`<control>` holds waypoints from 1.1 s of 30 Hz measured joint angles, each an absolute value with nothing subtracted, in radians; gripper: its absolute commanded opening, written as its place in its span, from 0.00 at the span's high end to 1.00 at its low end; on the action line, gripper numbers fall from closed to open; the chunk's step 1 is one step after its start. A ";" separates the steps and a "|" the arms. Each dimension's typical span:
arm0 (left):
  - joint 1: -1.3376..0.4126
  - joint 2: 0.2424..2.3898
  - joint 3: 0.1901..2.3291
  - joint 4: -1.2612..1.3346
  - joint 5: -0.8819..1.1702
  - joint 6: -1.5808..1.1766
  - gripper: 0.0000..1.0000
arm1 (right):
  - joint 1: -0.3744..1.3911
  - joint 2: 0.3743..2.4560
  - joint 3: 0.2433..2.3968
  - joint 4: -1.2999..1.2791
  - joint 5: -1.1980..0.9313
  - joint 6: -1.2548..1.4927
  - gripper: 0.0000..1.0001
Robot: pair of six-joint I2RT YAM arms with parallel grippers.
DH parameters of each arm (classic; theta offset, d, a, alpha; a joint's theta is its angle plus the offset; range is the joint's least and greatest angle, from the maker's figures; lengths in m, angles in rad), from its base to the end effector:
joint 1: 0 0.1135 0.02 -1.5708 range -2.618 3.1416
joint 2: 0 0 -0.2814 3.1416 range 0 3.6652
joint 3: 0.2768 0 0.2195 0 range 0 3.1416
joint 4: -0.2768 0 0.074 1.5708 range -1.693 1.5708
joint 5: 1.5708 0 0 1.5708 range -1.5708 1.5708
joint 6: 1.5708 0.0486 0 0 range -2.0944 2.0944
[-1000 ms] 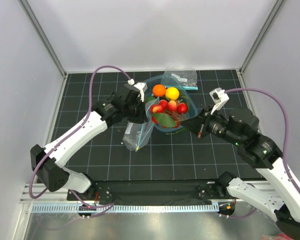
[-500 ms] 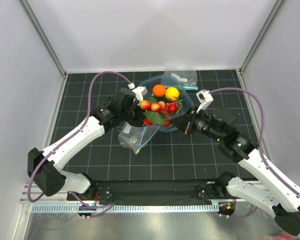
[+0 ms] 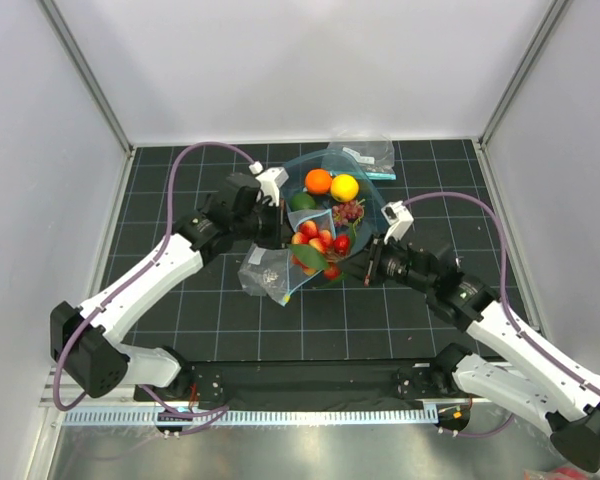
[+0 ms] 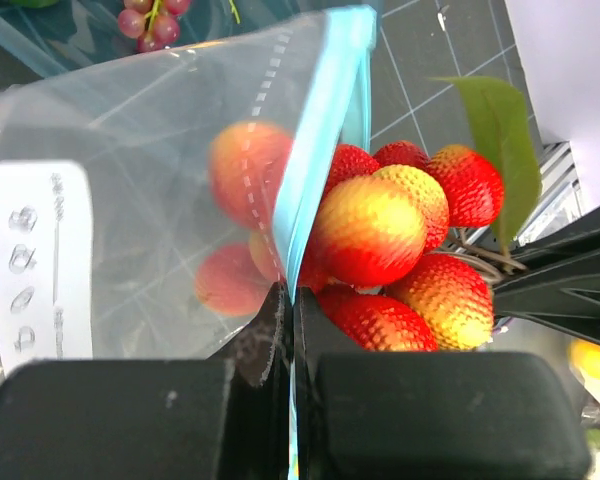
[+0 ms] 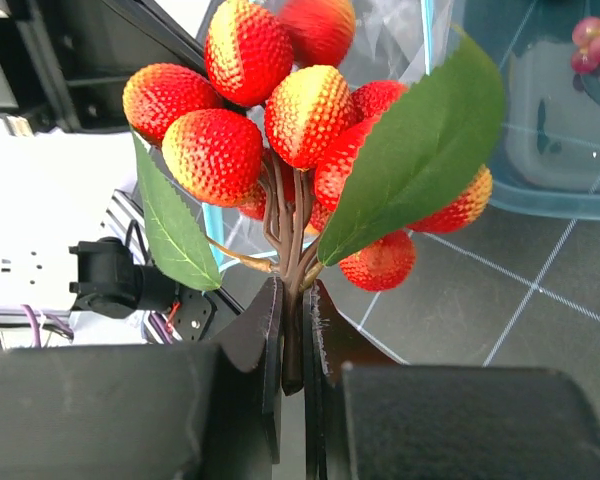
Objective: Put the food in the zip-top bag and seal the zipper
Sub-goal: Place the fake fruit in the zipper food storage bag.
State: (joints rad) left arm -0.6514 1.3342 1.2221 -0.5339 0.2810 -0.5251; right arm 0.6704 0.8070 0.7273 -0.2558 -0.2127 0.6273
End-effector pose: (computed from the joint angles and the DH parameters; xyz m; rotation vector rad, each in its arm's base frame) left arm 0.2041 -0.1726 0.3504 0.3143 2.3396 -0.9284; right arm 0.1154 0.1046 0.3197 -0.1990 2.0407 1.0515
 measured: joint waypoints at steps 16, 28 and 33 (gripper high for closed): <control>-0.605 1.324 1.219 -0.527 0.314 -0.545 1.00 | 0.685 0.855 0.766 -0.394 -0.193 0.534 0.99; -0.599 1.327 1.205 -0.503 0.429 -0.551 1.00 | 0.693 1.047 0.943 -0.461 -0.149 0.566 0.99; -0.599 1.328 1.193 -0.476 0.445 -0.567 1.00 | 0.750 1.161 1.080 -0.484 -0.119 0.619 0.99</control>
